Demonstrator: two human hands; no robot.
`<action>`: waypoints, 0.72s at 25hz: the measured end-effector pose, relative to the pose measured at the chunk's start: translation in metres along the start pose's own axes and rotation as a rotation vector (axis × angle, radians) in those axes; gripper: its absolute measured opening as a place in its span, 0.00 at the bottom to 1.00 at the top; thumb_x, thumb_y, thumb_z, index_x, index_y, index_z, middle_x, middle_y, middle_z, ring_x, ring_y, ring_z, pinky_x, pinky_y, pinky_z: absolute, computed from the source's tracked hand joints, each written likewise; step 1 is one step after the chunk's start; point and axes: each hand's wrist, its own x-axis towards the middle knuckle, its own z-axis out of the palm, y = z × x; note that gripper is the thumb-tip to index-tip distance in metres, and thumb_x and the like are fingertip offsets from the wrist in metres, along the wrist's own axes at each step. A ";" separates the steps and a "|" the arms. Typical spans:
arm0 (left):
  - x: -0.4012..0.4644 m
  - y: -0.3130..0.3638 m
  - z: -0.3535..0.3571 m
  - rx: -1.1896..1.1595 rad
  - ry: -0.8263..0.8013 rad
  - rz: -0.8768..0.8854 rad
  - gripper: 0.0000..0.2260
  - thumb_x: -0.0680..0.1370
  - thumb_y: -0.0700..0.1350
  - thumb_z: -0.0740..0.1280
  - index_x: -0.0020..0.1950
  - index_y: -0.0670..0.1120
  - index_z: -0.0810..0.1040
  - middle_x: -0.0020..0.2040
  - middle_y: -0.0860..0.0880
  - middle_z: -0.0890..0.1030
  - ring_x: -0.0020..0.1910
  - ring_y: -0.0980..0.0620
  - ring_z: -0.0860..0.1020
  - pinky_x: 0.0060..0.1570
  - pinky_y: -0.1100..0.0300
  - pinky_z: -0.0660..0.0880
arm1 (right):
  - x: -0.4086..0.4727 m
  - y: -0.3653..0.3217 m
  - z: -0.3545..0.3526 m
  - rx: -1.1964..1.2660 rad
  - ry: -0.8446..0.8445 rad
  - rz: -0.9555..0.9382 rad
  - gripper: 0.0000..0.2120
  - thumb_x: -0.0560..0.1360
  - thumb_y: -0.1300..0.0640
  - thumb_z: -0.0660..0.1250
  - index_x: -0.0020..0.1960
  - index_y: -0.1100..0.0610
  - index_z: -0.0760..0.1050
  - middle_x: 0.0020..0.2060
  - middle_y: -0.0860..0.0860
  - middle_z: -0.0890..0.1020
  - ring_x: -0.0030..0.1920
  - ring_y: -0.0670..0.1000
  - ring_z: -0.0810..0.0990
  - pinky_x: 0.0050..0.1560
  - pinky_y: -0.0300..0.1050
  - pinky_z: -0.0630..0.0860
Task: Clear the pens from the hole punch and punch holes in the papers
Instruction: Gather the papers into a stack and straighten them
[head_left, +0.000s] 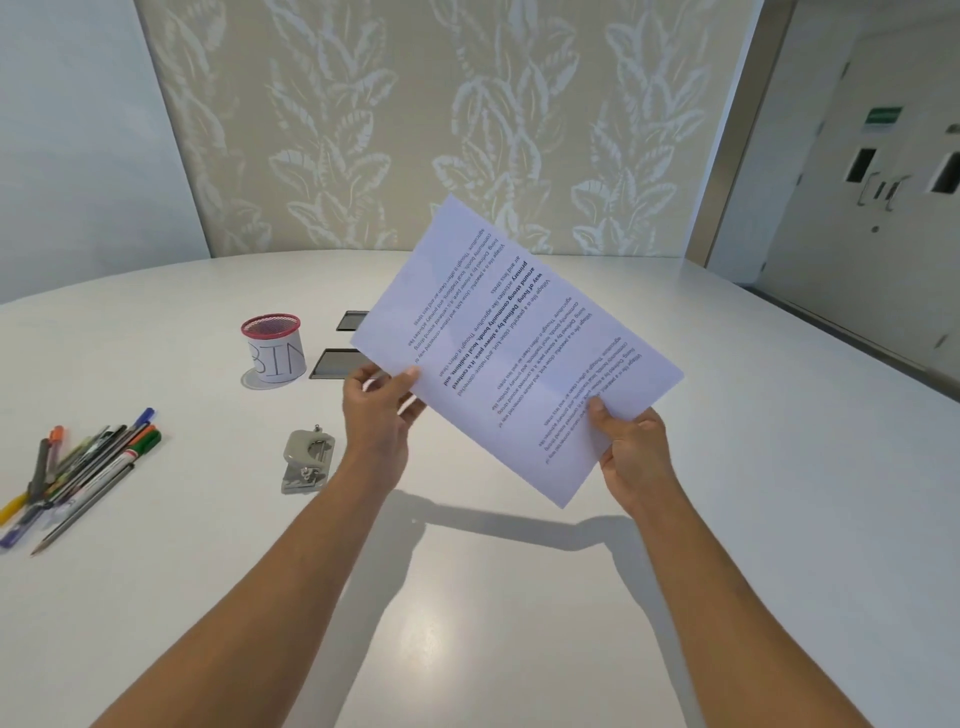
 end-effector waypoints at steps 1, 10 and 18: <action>0.006 0.007 -0.005 0.016 0.012 0.027 0.19 0.74 0.33 0.69 0.60 0.44 0.67 0.54 0.44 0.78 0.49 0.45 0.80 0.50 0.49 0.77 | 0.004 -0.004 -0.006 -0.019 -0.004 -0.005 0.18 0.72 0.66 0.69 0.61 0.60 0.76 0.54 0.52 0.84 0.52 0.51 0.84 0.48 0.44 0.81; 0.025 0.041 -0.014 0.589 -0.218 0.110 0.28 0.69 0.42 0.76 0.67 0.48 0.69 0.57 0.48 0.79 0.53 0.54 0.80 0.51 0.60 0.76 | 0.024 -0.026 -0.036 -0.296 -0.191 -0.005 0.32 0.56 0.48 0.82 0.57 0.59 0.80 0.53 0.54 0.85 0.50 0.54 0.85 0.47 0.48 0.81; 0.012 0.019 -0.019 0.736 -0.159 0.199 0.12 0.76 0.38 0.70 0.56 0.47 0.73 0.52 0.52 0.82 0.50 0.49 0.82 0.51 0.46 0.80 | 0.027 -0.018 -0.027 -0.427 -0.124 -0.062 0.16 0.74 0.67 0.70 0.62 0.63 0.76 0.56 0.56 0.83 0.50 0.55 0.84 0.48 0.50 0.80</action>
